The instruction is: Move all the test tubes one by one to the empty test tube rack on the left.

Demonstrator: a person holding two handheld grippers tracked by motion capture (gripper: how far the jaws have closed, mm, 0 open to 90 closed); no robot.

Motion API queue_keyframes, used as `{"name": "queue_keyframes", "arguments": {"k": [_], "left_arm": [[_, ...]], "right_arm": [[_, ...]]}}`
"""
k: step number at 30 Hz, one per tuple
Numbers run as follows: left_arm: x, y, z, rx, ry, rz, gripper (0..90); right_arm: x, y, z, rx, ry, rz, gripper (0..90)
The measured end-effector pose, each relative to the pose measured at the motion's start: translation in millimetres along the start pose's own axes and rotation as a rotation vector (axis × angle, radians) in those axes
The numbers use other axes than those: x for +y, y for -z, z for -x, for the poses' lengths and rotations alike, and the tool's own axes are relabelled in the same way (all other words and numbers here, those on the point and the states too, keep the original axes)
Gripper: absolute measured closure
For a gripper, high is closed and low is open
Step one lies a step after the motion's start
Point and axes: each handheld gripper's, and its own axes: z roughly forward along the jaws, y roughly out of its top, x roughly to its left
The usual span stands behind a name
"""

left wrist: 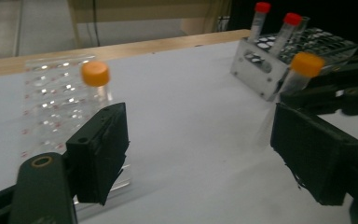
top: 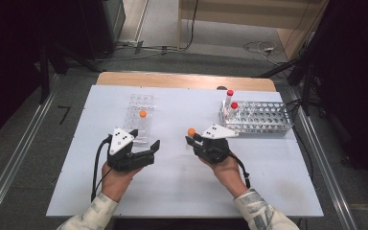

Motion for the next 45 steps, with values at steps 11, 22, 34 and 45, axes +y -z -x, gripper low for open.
{"name": "queue_keyframes", "arguments": {"k": [11,22,34,45], "left_arm": [[7.5,-18.7,29.2,-0.144,-0.055,-0.018,36.0],[6.6,-25.6,30.9,-0.174,-0.091,-0.047,58.5],[6.8,-25.9,30.0,-0.188,-0.108,-0.062,69.9],[12.1,-25.4,18.8,-0.165,-0.086,-0.067,70.0]], "right_arm": [[2.3,-9.6,-31.5,0.085,0.068,-0.01,71.9],[1.7,-10.5,-38.8,0.107,0.08,-0.02,71.9],[1.9,-10.9,-41.7,0.11,0.084,-0.02,71.6],[1.1,-14.2,-32.5,0.092,0.049,-0.056,35.3]]}}
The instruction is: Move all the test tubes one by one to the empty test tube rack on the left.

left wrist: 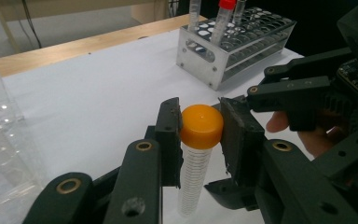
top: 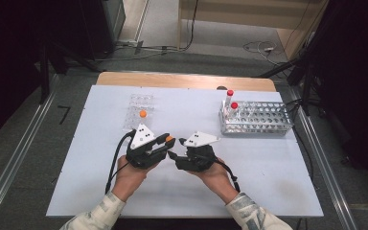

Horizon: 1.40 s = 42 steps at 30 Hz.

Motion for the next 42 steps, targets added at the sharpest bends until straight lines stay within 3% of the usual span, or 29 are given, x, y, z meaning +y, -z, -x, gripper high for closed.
{"name": "queue_keyframes", "arguments": {"k": [4,16,21,42], "left_arm": [[3.0,4.0,-6.0,0.014,0.006,0.005,70.0],[25.2,24.1,-32.2,0.084,0.041,0.056,70.0],[31.9,29.9,-44.1,0.109,0.06,0.07,70.0],[42.0,31.6,-75.3,0.237,0.073,0.098,69.9]], "right_arm": [[-2.6,0.4,7.8,-0.015,-0.016,-0.017,29.3],[-7.4,11.2,24.9,-0.058,-0.053,-0.012,29.0],[-7.6,11.5,25.8,-0.063,-0.061,-0.011,29.0],[-8.7,13.3,27.2,-0.064,-0.069,-0.006,29.2]]}}
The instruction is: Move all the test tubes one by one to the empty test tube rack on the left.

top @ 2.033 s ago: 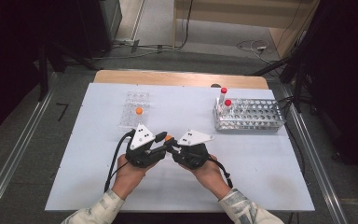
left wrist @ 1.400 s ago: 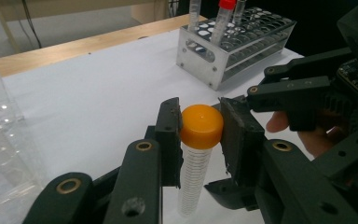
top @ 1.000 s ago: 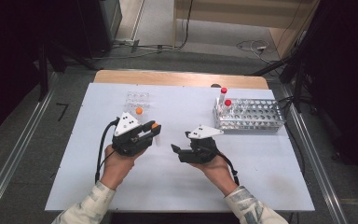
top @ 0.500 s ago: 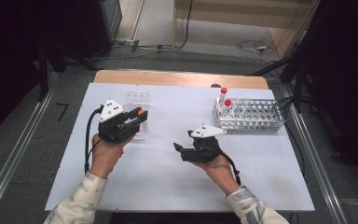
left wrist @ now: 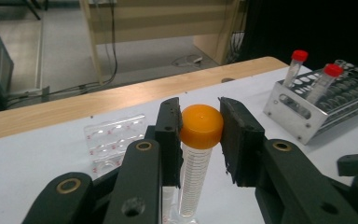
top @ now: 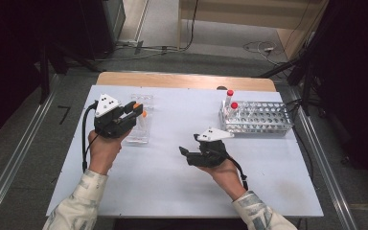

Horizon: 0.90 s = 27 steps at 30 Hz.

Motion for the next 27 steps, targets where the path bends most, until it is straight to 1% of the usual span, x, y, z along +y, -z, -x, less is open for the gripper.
{"name": "queue_keyframes", "arguments": {"k": [6,11,20,21,27], "left_arm": [[-5.4,-6.5,-4.3,0.013,0.003,-0.012,69.9],[-9.9,-11.6,-4.9,0.012,0.002,-0.026,69.8],[-21.3,-22.1,-1.5,0.019,-0.018,-0.071,69.6],[-22.9,-23.1,-1.3,0.02,-0.017,-0.075,69.5],[-30.5,-26.6,1.1,0.03,-0.036,-0.101,69.3]], "right_arm": [[0.1,-0.1,-0.1,0.0,-0.002,0.001,29.2],[0.0,0.1,-0.1,0.001,-0.002,-0.001,29.2],[-0.6,0.4,-0.2,0.003,-0.003,-0.002,29.2],[-0.6,0.4,-0.2,0.003,-0.003,-0.002,29.2],[-0.6,0.5,-0.4,0.002,0.0,-0.002,29.3]]}}
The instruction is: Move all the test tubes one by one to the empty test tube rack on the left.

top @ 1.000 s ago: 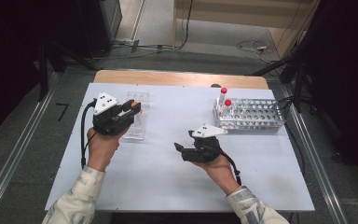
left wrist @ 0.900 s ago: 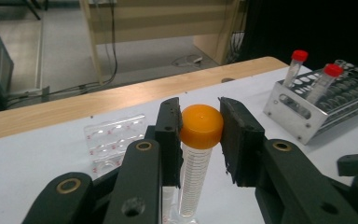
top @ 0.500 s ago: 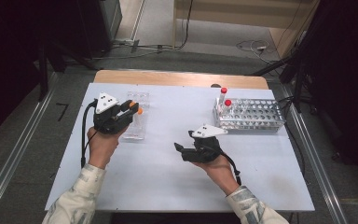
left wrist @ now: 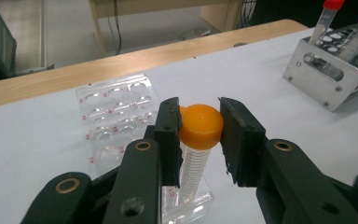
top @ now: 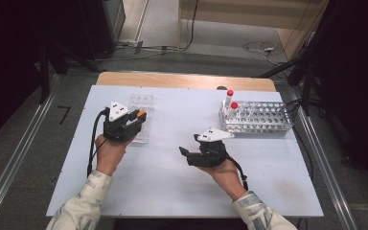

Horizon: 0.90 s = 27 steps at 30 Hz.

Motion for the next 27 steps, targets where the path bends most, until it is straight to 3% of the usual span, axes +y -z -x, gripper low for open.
{"name": "queue_keyframes", "arguments": {"k": [14,21,24,27], "left_arm": [[0.3,5.7,0.7,-0.019,0.024,0.016,57.9],[2.3,12.3,6.3,-0.002,0.042,0.031,38.1],[1.3,10.9,7.4,0.029,0.053,0.017,23.1],[-1.3,9.4,7.4,0.027,0.067,0.006,18.8]], "right_arm": [[-0.1,1.0,1.2,-0.005,-0.006,0.001,29.5],[-1.1,1.8,7.4,-0.029,-0.009,0.005,30.5],[-1.3,3.2,11.1,-0.042,-0.018,0.007,30.5],[-1.4,4.7,17.1,-0.068,-0.023,-0.004,30.5]]}}
